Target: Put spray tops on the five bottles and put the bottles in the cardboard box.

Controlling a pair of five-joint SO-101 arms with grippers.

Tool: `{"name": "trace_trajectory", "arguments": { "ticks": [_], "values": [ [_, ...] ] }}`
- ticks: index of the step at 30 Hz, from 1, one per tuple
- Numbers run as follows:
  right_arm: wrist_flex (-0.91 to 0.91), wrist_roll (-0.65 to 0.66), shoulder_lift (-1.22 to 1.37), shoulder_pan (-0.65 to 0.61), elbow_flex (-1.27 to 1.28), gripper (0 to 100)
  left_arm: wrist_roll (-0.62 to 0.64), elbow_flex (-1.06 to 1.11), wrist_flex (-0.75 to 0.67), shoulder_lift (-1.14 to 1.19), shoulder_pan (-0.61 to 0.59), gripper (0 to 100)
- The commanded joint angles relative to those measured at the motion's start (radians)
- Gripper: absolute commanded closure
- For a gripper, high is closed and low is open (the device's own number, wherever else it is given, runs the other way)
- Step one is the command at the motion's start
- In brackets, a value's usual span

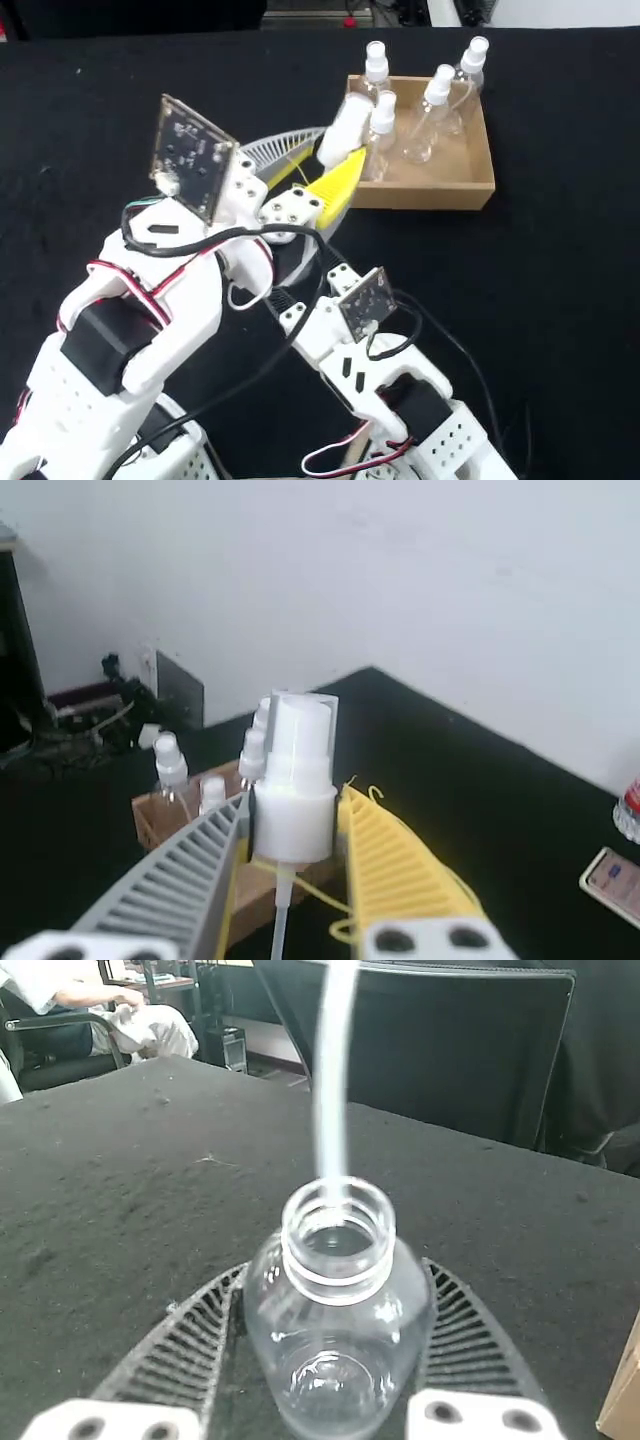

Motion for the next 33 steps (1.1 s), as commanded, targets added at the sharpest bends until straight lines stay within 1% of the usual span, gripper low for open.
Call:
{"name": "trace_trajectory", "arguments": {
  "ticks": [1,4,9,11,17,21,24,27,29,33],
  "values": [
    [0.005,-0.002,-0.12,-0.005,-0.065,83.6,0.003,-0.022,0.055,-0.014,-0.01,93],
    [0.005,-0.002,-0.12,-0.005,-0.065,83.6,0.008,-0.016,0.043,-0.014,-0.01,93],
    [0.005,-0.002,-0.12,-0.005,-0.065,83.6,0.003,-0.016,-0.021,-0.012,-0.012,93],
    [0.005,-0.002,-0.12,-0.005,-0.065,83.6,0.003,-0.015,-0.02,-0.011,-0.012,93],
    [0.006,-0.002,-0.12,-0.005,-0.065,83.6,0.003,0.094,-0.028,-0.014,-0.012,93],
    [0.006,-0.002,-0.12,-0.005,-0.065,83.6,0.002,0.104,-0.032,-0.014,-0.013,93],
    [0.006,-0.002,-0.12,-0.005,-0.065,83.6,0.002,0.113,-0.081,-0.014,-0.071,93],
    [0.006,-0.002,-0.12,-0.005,-0.065,83.6,0.003,0.114,-0.092,-0.014,-0.142,93],
    [0.006,-0.002,-0.12,-0.005,-0.065,83.6,0.009,0.114,-0.091,-0.014,-0.162,93],
    [0.006,-0.002,-0.12,-0.005,-0.067,83.6,0.009,0.124,-0.089,-0.014,-0.163,93]
  ]
}}
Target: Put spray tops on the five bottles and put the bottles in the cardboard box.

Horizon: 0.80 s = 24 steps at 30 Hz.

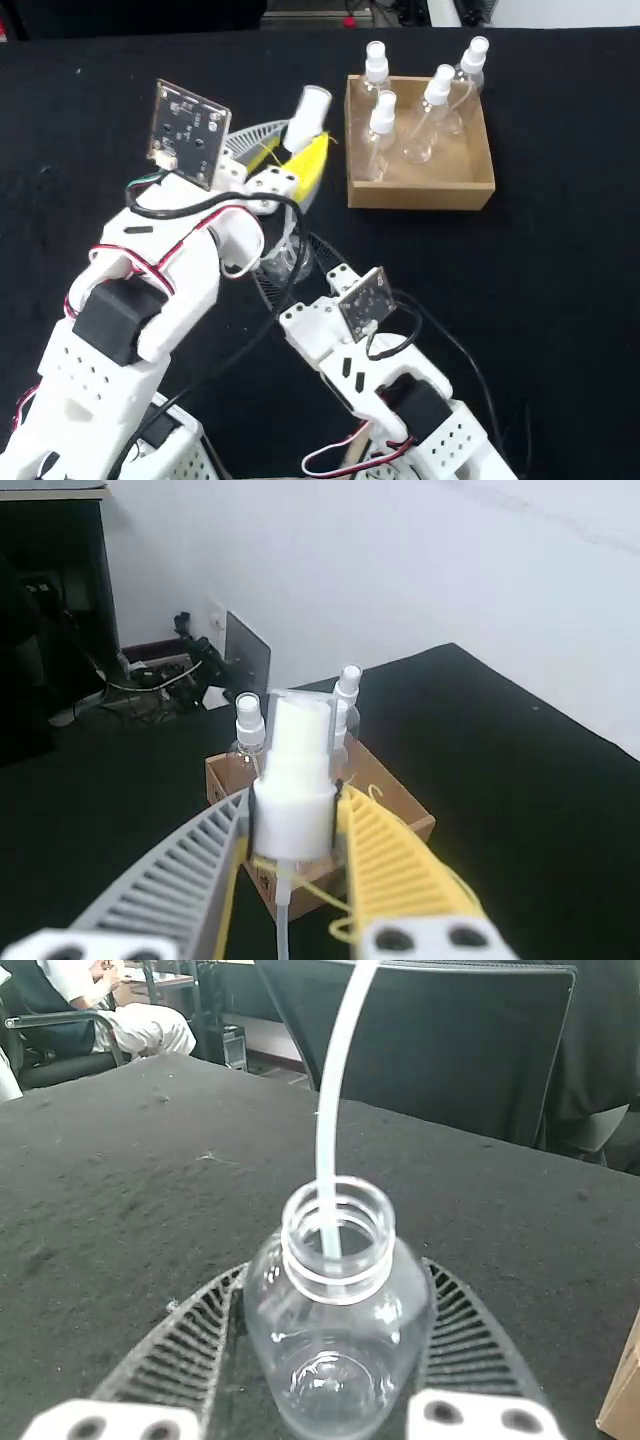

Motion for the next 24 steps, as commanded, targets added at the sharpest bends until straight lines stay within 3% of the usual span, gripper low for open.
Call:
{"name": "trace_trajectory", "arguments": {
  "ticks": [1,9,24],
  "values": [
    [0.003,-0.002,-0.12,-0.005,-0.067,83.6,0.005,0.008,-0.026,-0.014,-0.008,93],
    [0.16,0.0,-0.12,-0.005,-0.151,83.6,0.0,0.162,-0.051,-0.14,0.101,93],
    [0.18,-0.006,-0.12,-0.009,-0.171,83.7,0.006,0.545,-0.121,-0.523,0.039,93]
  ]
}}
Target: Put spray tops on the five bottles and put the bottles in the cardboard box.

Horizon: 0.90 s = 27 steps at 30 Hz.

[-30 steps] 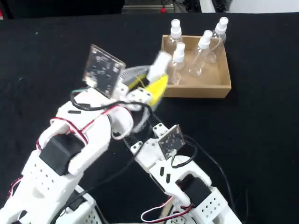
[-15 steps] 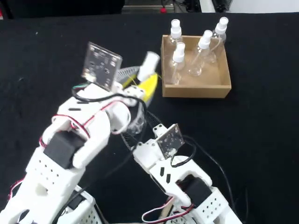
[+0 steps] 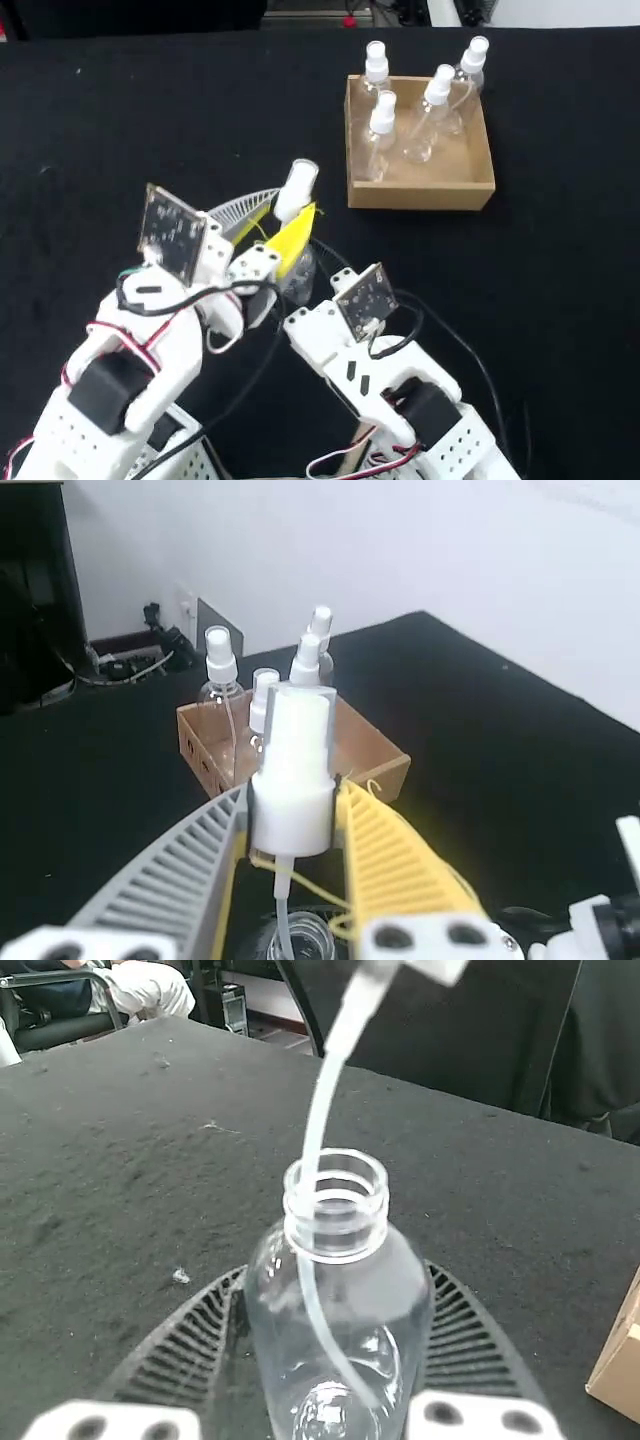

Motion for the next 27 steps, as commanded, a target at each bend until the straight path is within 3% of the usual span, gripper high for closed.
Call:
{"name": "trace_trajectory", "arguments": {
  "ticks": [1,9,15,23,27],
  "values": [
    [0.005,-0.009,-0.12,-0.009,-0.077,83.7,0.005,0.042,-0.023,-0.092,-0.015,93],
    [0.003,-0.006,-0.12,-0.005,-0.077,97.5,0.005,0.073,-0.064,-0.112,-0.018,93],
    [0.003,-0.009,-0.12,-0.005,-0.074,93.9,0.006,0.087,-0.074,-0.11,-0.042,93],
    [0.005,-0.009,-0.12,-0.005,-0.074,91.7,0.077,0.008,0.083,-0.117,-0.042,92],
    [0.005,-0.009,-0.12,-0.005,-0.074,91.9,0.103,-0.002,0.135,-0.118,-0.044,83]
  ]
}}
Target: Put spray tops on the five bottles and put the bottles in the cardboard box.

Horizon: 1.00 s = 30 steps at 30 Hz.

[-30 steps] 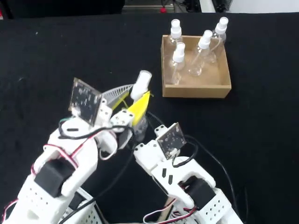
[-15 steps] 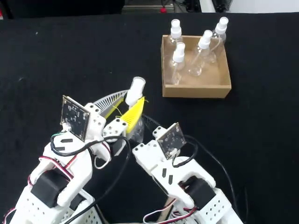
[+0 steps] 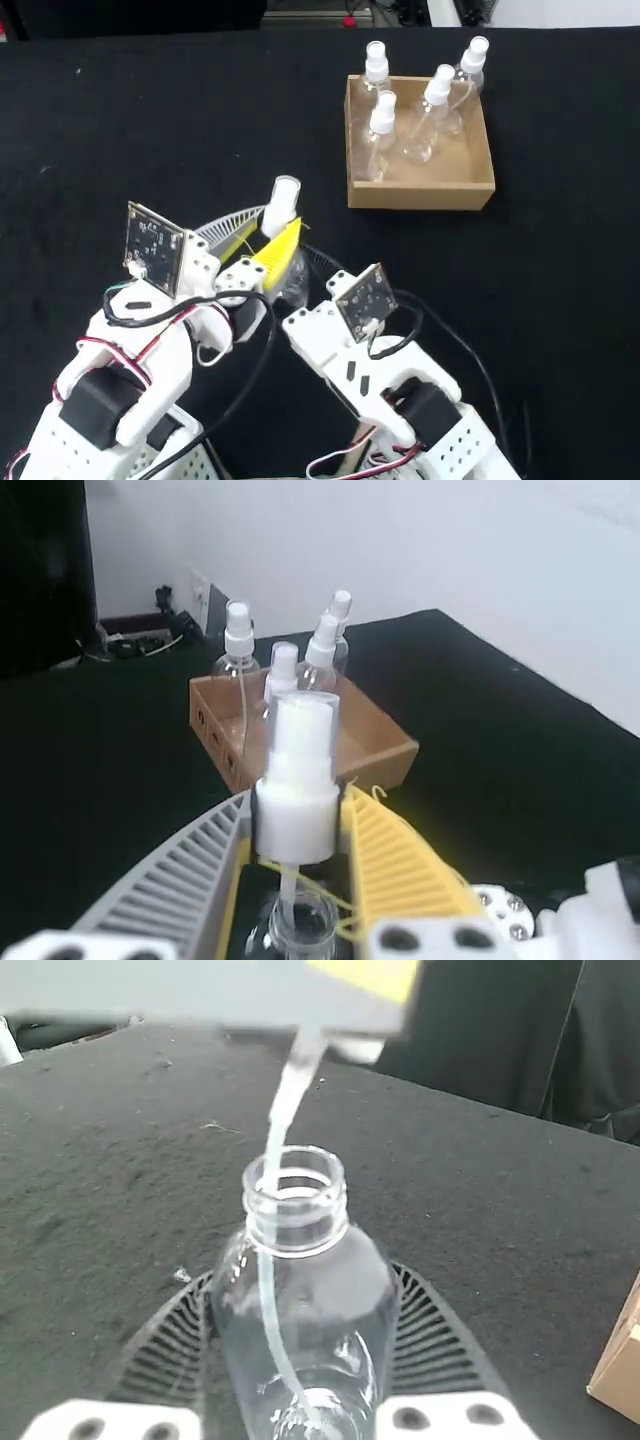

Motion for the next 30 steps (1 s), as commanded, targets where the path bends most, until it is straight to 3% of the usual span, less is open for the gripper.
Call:
{"name": "trace_trajectory", "arguments": {
  "ticks": [1,11,17,23,30],
  "values": [
    [0.005,-0.009,-0.12,-0.003,-0.073,91.9,0.061,-0.07,0.054,-0.009,-0.016,81],
    [0.005,-0.009,-0.12,-0.003,-0.07,92.0,0.094,-0.189,0.066,-0.011,-0.019,81],
    [0.005,-0.009,-0.12,-0.003,-0.07,92.0,0.094,-0.154,0.051,-0.003,-0.165,81],
    [0.005,-0.009,-0.12,-0.003,-0.07,92.0,0.094,-0.048,-0.186,0.008,-0.2,81],
    [0.005,-0.009,-0.12,-0.003,-0.07,92.0,0.048,-0.028,-0.21,0.12,-0.194,81]
  ]
}}
